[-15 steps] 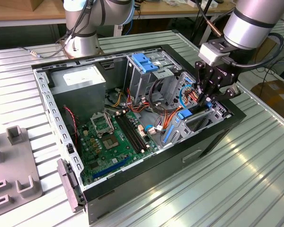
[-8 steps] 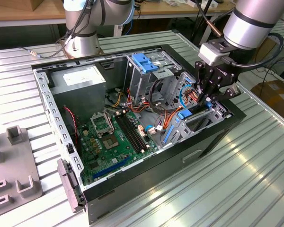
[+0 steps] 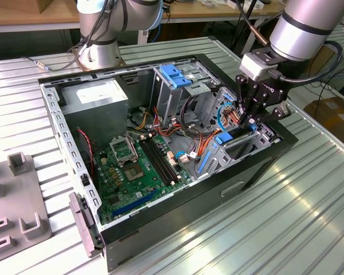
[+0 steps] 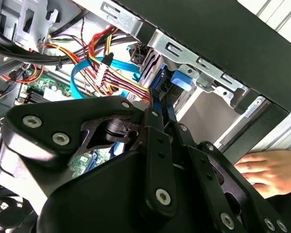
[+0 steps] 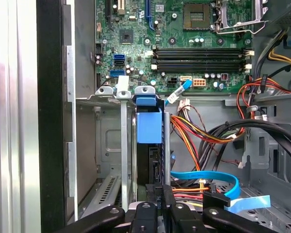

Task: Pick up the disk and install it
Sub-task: 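Insert the first disk wire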

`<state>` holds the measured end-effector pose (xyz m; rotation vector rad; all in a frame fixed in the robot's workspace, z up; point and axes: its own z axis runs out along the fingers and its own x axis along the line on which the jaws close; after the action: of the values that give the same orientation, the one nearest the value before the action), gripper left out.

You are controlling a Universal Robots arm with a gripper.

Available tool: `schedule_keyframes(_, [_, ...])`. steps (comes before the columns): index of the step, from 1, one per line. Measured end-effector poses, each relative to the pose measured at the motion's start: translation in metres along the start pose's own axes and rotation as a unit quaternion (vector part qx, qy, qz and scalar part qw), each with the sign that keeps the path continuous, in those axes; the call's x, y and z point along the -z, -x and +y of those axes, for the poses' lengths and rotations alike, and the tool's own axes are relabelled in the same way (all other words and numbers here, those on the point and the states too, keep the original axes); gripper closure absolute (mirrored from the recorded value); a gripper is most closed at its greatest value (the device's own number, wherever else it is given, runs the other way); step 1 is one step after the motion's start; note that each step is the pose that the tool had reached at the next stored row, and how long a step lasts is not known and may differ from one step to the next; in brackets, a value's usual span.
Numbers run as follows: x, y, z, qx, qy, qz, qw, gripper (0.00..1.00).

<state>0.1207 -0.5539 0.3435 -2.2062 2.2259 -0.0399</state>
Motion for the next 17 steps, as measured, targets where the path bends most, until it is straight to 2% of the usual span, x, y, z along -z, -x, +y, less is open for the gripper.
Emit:
schedule_keyframes(4, [-0.0033,-0.0004,0.0001,0.0,0.0,-0.0001,1.0,0.83])
schedule_keyframes(10, [-0.0036,-0.0003,0.0001,0.0,0.0,-0.0003,1.0,0.83])
schedule_keyframes(11, [-0.0027,-0.0004,0.0001,0.0,0.0,-0.0003,1.0,0.82])
schedule_keyframes(12, [0.0005,-0.0004,0.0,0.0,0.0,-0.0001,1.0,0.76])
schedule_keyframes(13, [0.0037,-0.0004,-0.0001,0.0,0.0,-0.0001,1.0,0.76])
schedule_keyframes(17, [0.0046,-0.0002,-0.0001,0.0,0.0,0.0006,1.0,0.77])
